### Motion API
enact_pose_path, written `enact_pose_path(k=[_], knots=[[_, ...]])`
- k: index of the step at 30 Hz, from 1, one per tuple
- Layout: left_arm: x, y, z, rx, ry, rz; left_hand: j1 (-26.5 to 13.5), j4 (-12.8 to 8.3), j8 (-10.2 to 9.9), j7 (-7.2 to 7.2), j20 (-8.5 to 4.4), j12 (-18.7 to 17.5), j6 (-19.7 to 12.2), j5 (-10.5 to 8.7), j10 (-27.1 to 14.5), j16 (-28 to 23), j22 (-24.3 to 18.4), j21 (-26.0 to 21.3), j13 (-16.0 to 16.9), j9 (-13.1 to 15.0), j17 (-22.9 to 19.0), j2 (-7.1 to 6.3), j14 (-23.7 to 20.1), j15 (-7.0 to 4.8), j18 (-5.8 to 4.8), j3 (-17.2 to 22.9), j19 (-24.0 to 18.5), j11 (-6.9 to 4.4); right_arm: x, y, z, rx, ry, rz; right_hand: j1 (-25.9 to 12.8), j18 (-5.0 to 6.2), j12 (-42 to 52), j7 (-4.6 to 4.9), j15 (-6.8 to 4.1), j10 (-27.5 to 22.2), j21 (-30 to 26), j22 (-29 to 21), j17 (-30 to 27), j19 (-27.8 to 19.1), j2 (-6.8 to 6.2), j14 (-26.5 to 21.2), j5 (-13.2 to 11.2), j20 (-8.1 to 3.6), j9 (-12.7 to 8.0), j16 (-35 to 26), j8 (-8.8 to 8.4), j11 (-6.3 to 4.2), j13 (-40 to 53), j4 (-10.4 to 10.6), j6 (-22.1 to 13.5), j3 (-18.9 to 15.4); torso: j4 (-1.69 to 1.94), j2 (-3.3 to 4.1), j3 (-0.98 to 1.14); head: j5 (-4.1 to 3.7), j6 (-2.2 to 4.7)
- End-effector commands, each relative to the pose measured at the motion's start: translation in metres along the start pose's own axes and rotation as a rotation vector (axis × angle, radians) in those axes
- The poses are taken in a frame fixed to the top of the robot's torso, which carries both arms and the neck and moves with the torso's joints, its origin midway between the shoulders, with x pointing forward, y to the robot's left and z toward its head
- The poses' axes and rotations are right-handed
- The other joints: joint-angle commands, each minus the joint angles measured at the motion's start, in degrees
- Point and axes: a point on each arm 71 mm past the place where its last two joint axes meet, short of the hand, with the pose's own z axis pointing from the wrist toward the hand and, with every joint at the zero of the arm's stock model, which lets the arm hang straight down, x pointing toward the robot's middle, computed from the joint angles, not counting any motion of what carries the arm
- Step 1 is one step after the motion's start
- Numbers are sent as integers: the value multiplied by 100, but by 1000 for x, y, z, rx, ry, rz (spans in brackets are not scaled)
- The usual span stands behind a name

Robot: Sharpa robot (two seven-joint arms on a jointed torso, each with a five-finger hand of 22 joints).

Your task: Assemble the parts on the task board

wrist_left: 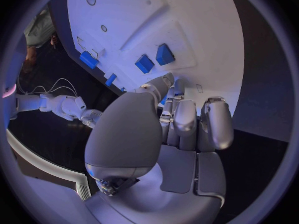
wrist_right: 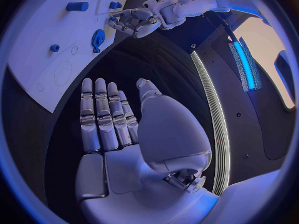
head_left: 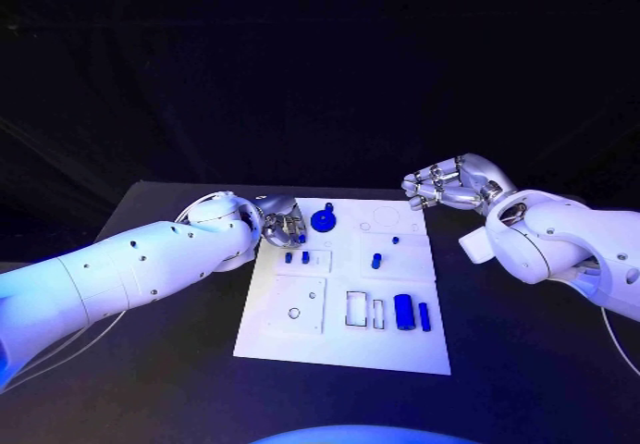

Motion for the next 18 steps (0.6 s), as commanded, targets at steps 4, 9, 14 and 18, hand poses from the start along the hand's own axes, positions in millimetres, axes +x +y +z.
enact_pose_path(k=[4, 9, 14, 18], knots=[[0, 3, -1, -12, 4, -3, -31, -6, -9, 26, 33, -48, -30, -10, 24, -2, -16, -26, 11, -37, -18, -15, -22, 46, -91, 45, -32, 46, 0, -1, 0, -3, 10, -4, -33, 41, 26, 0, 0, -43, 8, -8, -7, -28, 27, -20, 31, -6, 8, -9, 4, -2, -6, -4, -47, 41, -1, -2, 0, -3, 1], [-7, 13, -7, -19, -50, -32, -32, -14, -13, 21, 41, -74, -66, -8, 14, -15, -121, -110, 12, -62, -56, -25, -34, 52, -64, 59, -95, 52, 1, -3, 2, -7, 66, -110, 416, 49, -2, -26, -43, -115, 75, -34, -10, 60, 6, 77, -257, -48, 13, 37, 20, -23, -42, -320, -32, 296, -4, -10, -4, -28, 22], [-20, 28, -18, -26, -135, -127, 24, -64, 61, 15, 33, -9, 76, 6, 145, -24, -287, -249, 70, -67, -97, 13, -61, 34, -20, 117, -200, 22, 3, -5, 5, -45, 140, -379, 725, 30, 110, -240, -387, 175, 583, 178, 260, 843, -90, 989, -513, -408, 48, 457, 116, -223, -16, -557, 233, 544, -1, -15, -5, -177, 89], [-32, 40, -31, -37, -207, -370, -48, -45, 108, 43, 41, -22, 198, 5, 50, -163, -927, -793, 95, -84, -354, 4, -180, 56, 131, 129, -600, 48, 10, -5, 8, -77, 198, -657, 790, 43, 303, -432, -664, 661, 1085, 449, 612, 1468, -175, 1791, -596, -720, 110, 910, 236, -475, 109, -679, 563, 603, 0, -14, -3, -312, 160]])
